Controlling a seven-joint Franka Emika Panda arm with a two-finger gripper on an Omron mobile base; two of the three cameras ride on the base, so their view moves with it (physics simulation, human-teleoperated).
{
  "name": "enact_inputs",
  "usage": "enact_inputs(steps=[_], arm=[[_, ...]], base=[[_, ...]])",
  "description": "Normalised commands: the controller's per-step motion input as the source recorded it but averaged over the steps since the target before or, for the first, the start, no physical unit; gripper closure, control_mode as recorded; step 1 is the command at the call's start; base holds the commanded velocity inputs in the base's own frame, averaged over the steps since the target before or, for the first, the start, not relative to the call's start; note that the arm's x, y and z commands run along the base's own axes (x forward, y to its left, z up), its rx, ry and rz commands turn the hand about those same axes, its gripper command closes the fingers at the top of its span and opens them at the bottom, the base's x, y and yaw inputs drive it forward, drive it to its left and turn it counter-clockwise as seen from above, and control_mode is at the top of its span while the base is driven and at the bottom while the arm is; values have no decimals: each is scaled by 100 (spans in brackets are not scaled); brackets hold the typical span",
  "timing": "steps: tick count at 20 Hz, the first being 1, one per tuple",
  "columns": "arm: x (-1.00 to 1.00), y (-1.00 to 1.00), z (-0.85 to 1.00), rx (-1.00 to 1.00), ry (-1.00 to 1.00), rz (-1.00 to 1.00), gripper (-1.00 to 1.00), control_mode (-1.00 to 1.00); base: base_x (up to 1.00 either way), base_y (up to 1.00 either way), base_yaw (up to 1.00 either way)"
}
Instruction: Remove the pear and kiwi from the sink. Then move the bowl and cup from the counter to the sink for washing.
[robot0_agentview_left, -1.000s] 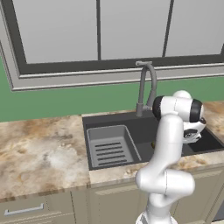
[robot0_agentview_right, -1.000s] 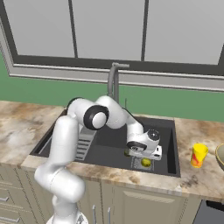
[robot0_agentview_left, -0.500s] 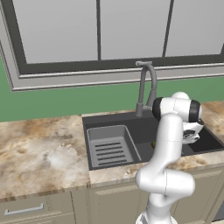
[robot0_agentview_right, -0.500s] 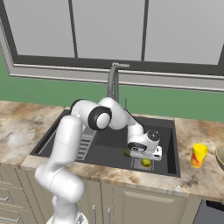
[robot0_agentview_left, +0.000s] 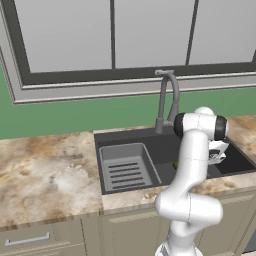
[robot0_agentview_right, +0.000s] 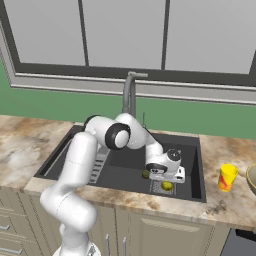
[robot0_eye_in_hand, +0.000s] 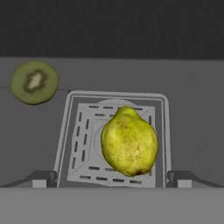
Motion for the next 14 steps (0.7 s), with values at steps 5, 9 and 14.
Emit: enact_inputs(steps=[5,9,14], arm=[[8,-5,-16,-5,0,0,-100,-100],[2,-6,-11,-2,0,0,-100,-100],[0,-3,-8,0,2,0,-100,-100]], base=[[0,0,0],[0,0,0],[0,0,0]])
